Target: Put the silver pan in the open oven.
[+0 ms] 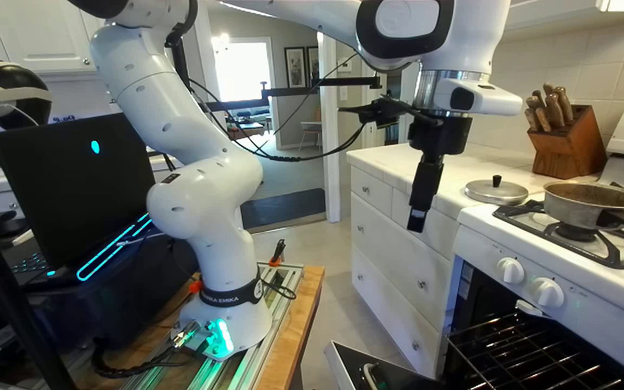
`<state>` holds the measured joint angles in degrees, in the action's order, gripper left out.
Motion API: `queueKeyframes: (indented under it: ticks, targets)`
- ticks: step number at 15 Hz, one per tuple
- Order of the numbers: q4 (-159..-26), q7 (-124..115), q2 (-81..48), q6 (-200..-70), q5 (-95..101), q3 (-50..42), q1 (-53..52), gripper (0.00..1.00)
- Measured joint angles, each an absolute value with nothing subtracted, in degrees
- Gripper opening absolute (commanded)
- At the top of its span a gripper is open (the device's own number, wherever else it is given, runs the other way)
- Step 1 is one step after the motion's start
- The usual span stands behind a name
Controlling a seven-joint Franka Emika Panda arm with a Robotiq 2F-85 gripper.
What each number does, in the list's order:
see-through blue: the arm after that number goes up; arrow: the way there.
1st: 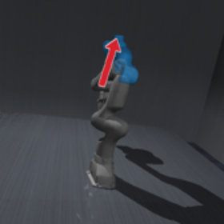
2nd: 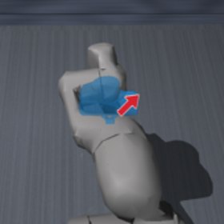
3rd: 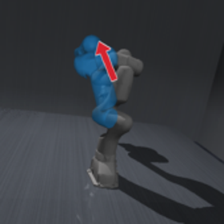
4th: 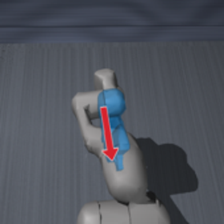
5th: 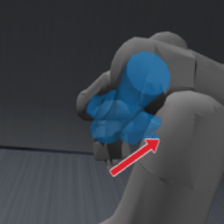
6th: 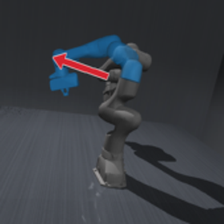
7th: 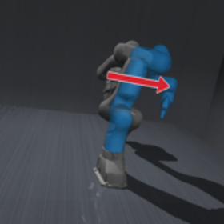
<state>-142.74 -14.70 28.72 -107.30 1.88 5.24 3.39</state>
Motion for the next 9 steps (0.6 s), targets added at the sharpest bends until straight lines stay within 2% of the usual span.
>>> queueKeyframes:
  ticks: [3,9]
  targets:
    - [-142.69,-15.94,28.67,-108.82,1.72,5.15,3.43,1.0]
    - [-136.85,-23.98,20.69,-130.21,-0.75,6.13,2.86,1.0]
